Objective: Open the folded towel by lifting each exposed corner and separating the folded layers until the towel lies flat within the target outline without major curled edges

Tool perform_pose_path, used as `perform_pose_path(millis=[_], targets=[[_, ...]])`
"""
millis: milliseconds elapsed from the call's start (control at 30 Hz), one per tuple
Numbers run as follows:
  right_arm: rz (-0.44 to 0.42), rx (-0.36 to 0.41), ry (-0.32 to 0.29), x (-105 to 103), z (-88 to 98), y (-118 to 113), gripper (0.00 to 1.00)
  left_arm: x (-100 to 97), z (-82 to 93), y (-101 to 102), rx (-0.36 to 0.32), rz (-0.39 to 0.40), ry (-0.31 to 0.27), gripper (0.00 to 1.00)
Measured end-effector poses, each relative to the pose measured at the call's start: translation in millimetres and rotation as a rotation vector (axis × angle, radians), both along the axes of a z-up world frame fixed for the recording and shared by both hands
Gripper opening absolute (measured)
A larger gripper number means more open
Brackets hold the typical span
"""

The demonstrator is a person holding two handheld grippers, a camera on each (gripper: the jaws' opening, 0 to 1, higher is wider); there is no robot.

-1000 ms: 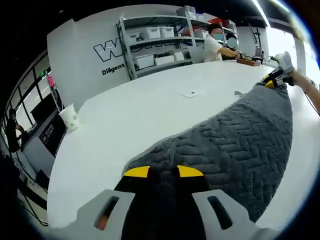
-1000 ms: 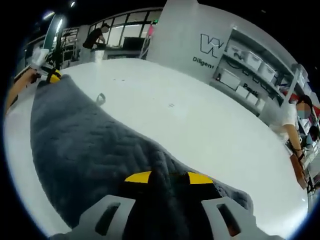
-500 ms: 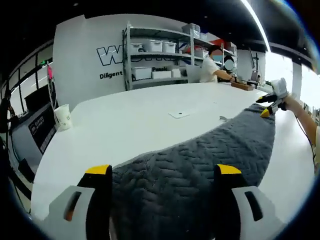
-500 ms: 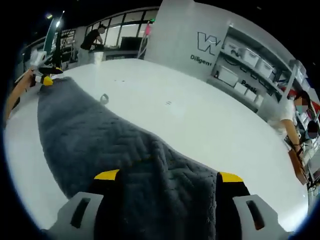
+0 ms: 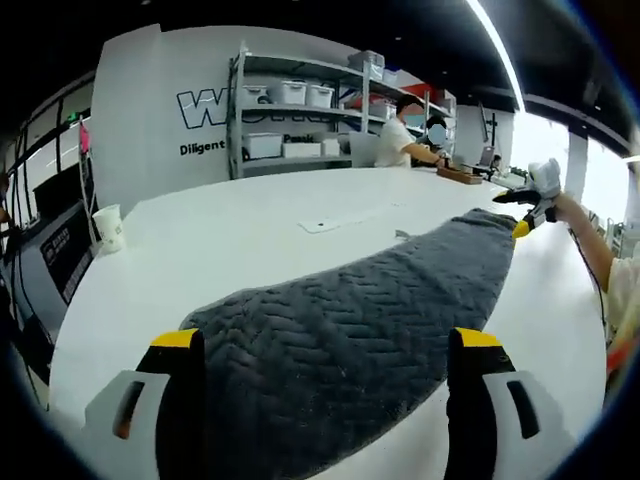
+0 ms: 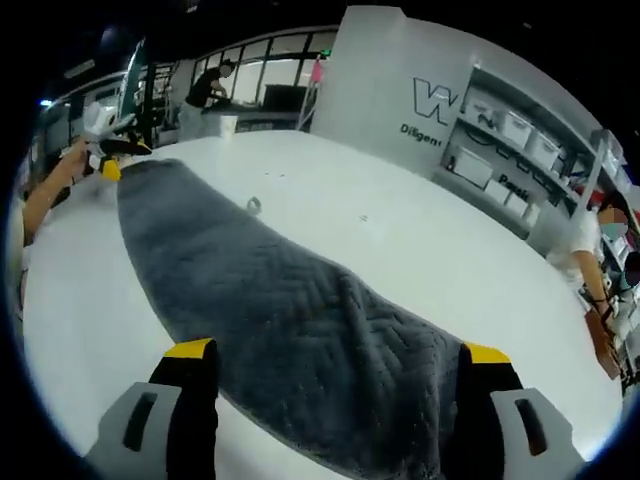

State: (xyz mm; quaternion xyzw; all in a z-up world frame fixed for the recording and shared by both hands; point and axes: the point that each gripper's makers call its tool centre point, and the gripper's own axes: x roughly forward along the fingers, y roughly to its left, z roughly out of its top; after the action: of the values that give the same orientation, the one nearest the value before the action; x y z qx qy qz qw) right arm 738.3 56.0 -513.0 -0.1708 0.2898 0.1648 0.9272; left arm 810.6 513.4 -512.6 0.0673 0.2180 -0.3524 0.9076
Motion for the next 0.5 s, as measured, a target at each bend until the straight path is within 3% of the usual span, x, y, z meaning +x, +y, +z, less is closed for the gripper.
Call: perform_pose_path(millis=[233, 367, 500], targets=[[-0.017, 0.022, -0.017, -17, 2.4, -22, 0.98, -23.2, -3.1, 2, 0.015, 0.003, 0.003, 0.99], [-0.039, 0.038, -0.02, -20, 2.1, -38, 0.96, -39.5, 0.7, 0, -0.011, 0.003, 0.007, 0.97], [-0.046, 0.066, -0.011, -18, -0.4, -49, 0.9, -52.3, 7.3, -2, -0.018, 0.019, -0.025, 0.96]])
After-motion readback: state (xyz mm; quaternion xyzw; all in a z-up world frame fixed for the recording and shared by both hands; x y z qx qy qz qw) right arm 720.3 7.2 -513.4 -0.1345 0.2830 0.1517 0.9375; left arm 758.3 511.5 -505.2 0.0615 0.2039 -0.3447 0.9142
